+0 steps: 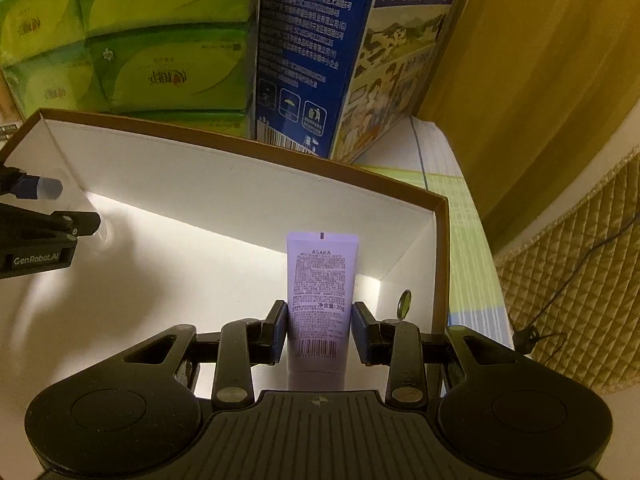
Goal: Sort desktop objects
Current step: 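Release the lilac tube with the right tool while the left tool releases the cup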
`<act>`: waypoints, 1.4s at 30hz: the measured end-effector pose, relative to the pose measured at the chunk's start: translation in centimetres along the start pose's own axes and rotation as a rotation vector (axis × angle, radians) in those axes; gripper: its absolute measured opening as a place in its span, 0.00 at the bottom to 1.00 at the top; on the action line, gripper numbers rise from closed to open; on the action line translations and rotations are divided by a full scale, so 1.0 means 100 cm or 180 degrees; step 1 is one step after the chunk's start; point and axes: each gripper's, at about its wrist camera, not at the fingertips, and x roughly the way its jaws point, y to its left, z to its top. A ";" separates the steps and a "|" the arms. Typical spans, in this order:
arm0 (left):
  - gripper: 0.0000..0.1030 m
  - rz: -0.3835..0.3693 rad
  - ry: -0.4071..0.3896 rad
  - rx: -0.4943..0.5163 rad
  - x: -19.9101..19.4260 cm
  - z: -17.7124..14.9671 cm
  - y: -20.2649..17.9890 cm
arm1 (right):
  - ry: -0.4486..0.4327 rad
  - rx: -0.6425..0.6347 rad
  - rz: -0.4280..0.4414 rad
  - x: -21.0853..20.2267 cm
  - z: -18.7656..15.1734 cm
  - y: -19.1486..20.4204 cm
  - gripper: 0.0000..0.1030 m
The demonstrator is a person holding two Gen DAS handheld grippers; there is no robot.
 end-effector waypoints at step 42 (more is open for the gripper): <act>0.82 -0.0194 -0.0287 -0.0356 -0.138 -0.061 0.011 | -0.0563 0.0192 0.0730 -0.114 -0.070 -0.007 0.98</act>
